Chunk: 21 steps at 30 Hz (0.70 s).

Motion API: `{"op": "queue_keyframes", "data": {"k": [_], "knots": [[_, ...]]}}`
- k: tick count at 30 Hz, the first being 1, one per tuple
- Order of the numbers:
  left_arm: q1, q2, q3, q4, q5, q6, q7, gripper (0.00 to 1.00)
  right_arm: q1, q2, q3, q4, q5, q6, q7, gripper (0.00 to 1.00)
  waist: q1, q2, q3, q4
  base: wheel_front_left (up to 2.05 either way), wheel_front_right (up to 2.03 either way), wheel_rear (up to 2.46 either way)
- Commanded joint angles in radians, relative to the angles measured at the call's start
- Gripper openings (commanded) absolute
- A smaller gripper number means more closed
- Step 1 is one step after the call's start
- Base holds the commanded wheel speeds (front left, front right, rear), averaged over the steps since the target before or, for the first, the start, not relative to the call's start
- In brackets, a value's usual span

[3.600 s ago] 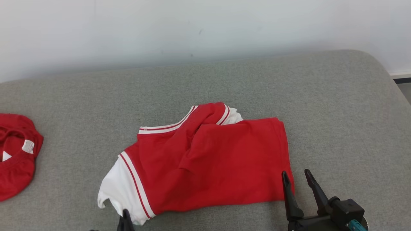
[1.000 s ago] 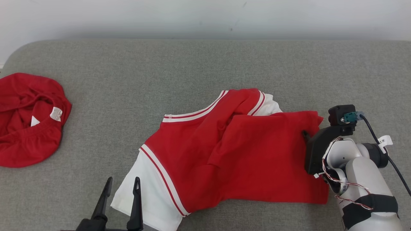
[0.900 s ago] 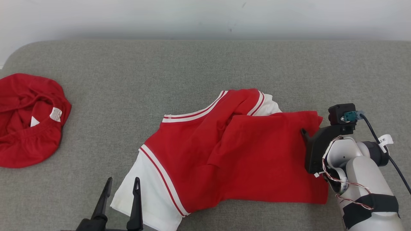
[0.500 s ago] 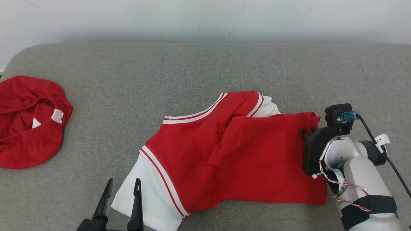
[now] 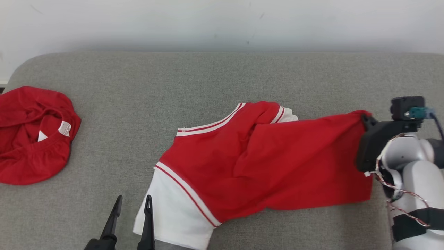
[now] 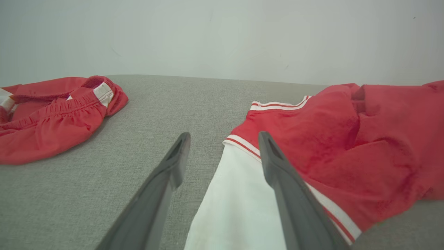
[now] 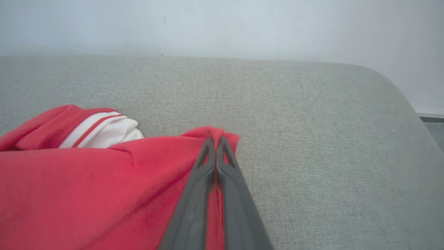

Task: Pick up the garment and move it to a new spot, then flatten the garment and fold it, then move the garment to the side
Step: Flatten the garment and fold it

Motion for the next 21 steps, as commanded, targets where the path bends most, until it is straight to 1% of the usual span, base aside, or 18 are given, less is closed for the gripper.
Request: {"op": "queue_keyframes", "data": {"k": [1, 6, 10, 15, 21], "knots": [[0.012, -0.003, 0.001, 0.003, 0.004, -0.003, -0.003, 1.0, 0.015, -0.007, -0.02, -0.025, -0.017, -0.002, 0.012, 0.0, 0.0, -0.0001, -0.003, 0.002, 0.0, 0.0, 0.0], [0.017, -0.003, -0.006, 0.005, -0.001, -0.004, -0.003, 1.0, 0.037, -0.015, -0.089, -0.114, -0.025, -0.002, 0.05, 0.0, 0.0, -0.0001, -0.007, 0.013, 0.0, 0.0, 0.0], [0.013, -0.004, -0.014, 0.001, -0.001, -0.007, -0.003, 1.0, 0.002, -0.008, -0.109, -0.119, -0.018, -0.002, 0.063, 0.0, 0.0, -0.0001, 0.006, 0.028, 0.0, 0.0, 0.0], [-0.009, -0.004, -0.031, -0.003, 0.001, -0.015, -0.003, 1.0, -0.099, -0.001, -0.131, -0.016, -0.025, -0.002, 0.042, 0.0, 0.0, -0.0001, 0.04, 0.07, 0.0, 0.0, 0.0], [-0.033, -0.004, -0.065, -0.006, -0.02, -0.007, -0.003, 1.0, -0.229, 0.01, -0.185, 0.146, -0.109, -0.002, -0.068, 0.0, 0.0, -0.0001, 0.087, 0.141, 0.0, 0.0, 0.0]]}}
